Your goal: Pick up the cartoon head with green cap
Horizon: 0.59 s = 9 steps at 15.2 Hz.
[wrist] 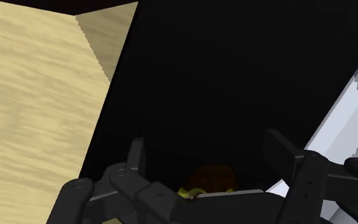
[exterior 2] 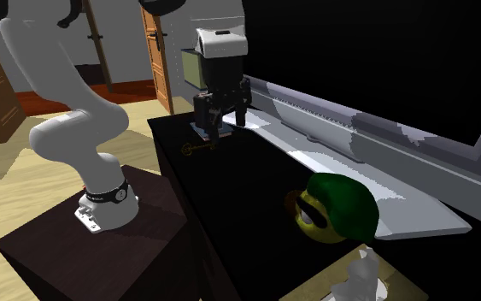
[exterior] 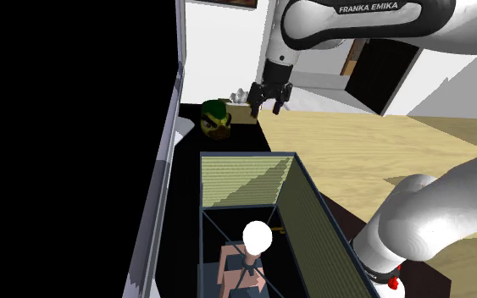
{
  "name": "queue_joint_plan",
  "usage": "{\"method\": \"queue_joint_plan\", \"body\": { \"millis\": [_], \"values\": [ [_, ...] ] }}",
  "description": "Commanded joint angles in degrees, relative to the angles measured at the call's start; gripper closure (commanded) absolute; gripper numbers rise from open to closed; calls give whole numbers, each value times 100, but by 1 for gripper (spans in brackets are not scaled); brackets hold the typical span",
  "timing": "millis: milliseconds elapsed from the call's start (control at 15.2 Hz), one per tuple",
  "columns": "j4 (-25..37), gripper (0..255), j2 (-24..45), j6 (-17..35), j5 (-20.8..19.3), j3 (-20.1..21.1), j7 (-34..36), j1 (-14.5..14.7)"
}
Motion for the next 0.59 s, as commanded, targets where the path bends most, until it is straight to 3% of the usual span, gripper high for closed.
{"method": "queue_joint_plan", "body": {
  "millis": [0, 528],
  "values": [
    [256, 0, 416, 260, -34, 61, 164, -18],
    [1626, 0, 2021, 825, -320, 233, 878, -37]
  ]
}}
